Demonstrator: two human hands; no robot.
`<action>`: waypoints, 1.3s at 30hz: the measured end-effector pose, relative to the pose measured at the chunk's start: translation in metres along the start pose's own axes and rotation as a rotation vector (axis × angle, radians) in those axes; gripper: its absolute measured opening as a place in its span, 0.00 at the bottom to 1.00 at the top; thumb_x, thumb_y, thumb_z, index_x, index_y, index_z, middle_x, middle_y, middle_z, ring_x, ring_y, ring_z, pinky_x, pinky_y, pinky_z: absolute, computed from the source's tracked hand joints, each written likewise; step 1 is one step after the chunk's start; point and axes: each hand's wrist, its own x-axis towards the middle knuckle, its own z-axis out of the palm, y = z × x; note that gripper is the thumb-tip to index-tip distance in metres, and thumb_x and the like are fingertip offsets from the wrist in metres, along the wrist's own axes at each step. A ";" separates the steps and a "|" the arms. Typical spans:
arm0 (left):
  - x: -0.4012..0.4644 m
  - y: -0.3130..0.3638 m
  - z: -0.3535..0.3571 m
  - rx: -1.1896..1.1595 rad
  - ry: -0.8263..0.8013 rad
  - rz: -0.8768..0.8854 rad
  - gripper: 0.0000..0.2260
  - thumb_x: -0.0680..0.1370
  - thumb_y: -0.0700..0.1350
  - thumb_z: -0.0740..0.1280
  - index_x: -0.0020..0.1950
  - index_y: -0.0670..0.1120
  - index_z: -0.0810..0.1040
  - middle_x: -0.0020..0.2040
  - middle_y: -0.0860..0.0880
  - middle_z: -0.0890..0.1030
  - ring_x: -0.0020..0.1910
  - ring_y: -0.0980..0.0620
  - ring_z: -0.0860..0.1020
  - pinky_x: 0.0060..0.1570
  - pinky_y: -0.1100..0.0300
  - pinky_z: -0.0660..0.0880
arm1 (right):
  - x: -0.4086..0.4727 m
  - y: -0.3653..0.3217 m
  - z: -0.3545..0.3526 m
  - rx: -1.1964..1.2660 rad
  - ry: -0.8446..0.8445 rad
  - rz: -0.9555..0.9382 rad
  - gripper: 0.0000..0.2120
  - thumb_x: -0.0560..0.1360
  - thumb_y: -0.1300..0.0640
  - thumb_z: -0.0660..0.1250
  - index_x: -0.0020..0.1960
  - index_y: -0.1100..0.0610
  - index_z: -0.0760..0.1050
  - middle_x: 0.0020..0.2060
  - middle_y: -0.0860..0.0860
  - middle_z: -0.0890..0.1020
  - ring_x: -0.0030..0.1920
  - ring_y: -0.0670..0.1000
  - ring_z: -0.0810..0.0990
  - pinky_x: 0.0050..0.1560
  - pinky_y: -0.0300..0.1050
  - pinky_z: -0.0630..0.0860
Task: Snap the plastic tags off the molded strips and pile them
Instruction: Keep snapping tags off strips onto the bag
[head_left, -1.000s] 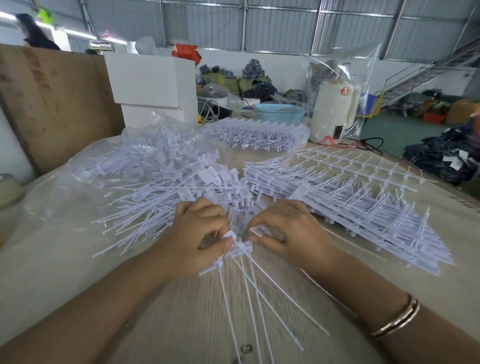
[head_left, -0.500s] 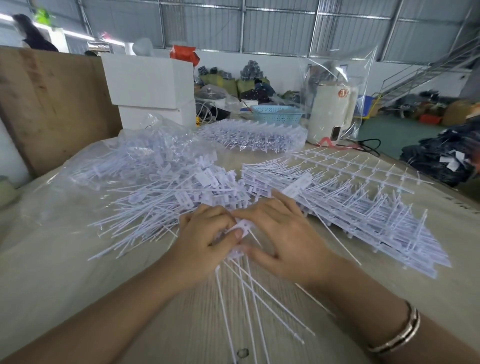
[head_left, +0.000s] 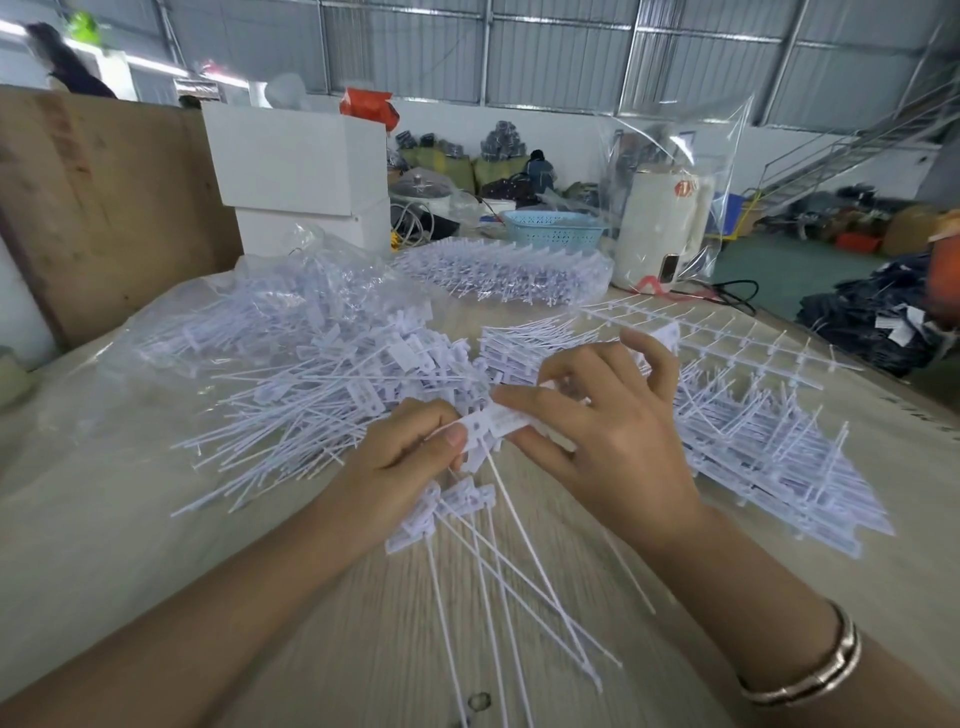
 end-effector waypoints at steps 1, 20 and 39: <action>0.000 0.000 -0.001 0.071 -0.001 0.022 0.11 0.76 0.51 0.60 0.35 0.50 0.73 0.33 0.56 0.72 0.37 0.56 0.71 0.42 0.64 0.65 | 0.000 0.001 -0.001 -0.001 -0.029 0.000 0.09 0.73 0.45 0.67 0.49 0.46 0.83 0.40 0.48 0.80 0.43 0.51 0.79 0.61 0.56 0.61; 0.004 0.013 -0.012 0.060 -0.179 0.247 0.14 0.77 0.50 0.60 0.35 0.43 0.73 0.35 0.45 0.73 0.41 0.49 0.70 0.46 0.57 0.65 | 0.003 -0.003 -0.009 0.319 -0.299 0.051 0.16 0.78 0.43 0.54 0.50 0.44 0.81 0.40 0.40 0.79 0.46 0.43 0.77 0.63 0.56 0.52; -0.002 -0.002 -0.007 0.434 -0.021 0.116 0.12 0.74 0.60 0.53 0.39 0.58 0.73 0.37 0.59 0.75 0.45 0.57 0.71 0.50 0.51 0.61 | -0.014 -0.023 0.008 0.081 -0.261 0.038 0.11 0.70 0.46 0.69 0.52 0.46 0.79 0.43 0.42 0.80 0.48 0.48 0.79 0.61 0.54 0.57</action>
